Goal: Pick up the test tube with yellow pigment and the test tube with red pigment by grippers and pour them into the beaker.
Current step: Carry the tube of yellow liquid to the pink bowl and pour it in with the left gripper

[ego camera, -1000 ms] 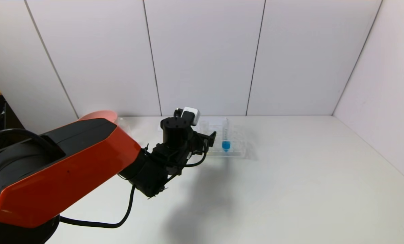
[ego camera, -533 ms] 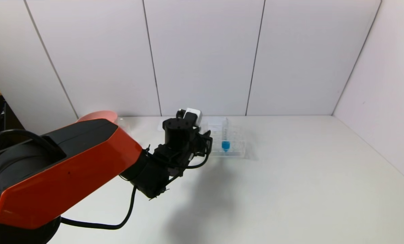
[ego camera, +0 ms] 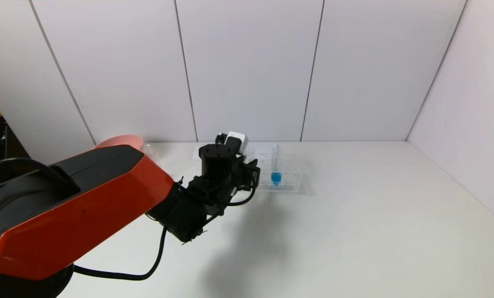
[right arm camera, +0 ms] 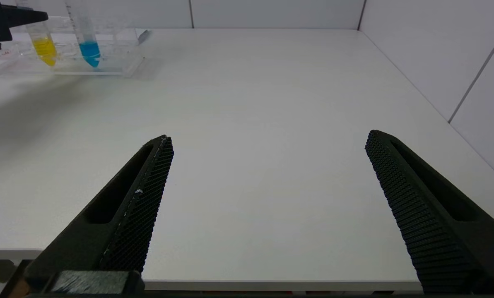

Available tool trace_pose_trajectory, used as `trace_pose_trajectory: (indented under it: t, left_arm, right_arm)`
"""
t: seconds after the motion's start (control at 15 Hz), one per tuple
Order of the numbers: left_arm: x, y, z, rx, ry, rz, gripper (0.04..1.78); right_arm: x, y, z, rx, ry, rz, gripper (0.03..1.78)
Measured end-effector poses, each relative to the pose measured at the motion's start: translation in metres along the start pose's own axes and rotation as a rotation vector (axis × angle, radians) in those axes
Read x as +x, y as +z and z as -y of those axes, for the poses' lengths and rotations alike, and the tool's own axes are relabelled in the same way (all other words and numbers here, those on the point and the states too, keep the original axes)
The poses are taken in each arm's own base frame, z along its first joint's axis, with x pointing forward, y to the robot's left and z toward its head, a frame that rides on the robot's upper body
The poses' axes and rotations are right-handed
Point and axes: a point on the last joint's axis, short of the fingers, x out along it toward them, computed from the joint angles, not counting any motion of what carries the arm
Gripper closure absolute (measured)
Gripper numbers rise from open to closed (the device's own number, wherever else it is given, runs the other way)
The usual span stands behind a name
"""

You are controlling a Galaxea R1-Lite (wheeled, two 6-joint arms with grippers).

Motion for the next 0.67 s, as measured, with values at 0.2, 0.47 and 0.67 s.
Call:
trace_pose_trajectory:
  t: [0.2,0.47,0.67]
  left_arm:
    - [-0.002,0.005,0.000,0.001,0.001,0.015,1.38]
    - [-0.006,0.012,0.000,0.002,-0.001,0.032,1.38]
    - [-0.009,0.020,-0.001,0.003,-0.001,0.064,1.38]
  right_arm:
    - [0.000,0.000,0.000,0.000,0.000,0.000,0.11]
    - [0.000,0.000,0.000,0.000,0.001,0.000,0.11]
    - [0.000,0.000,0.000,0.000,0.000,0.000,0.11]
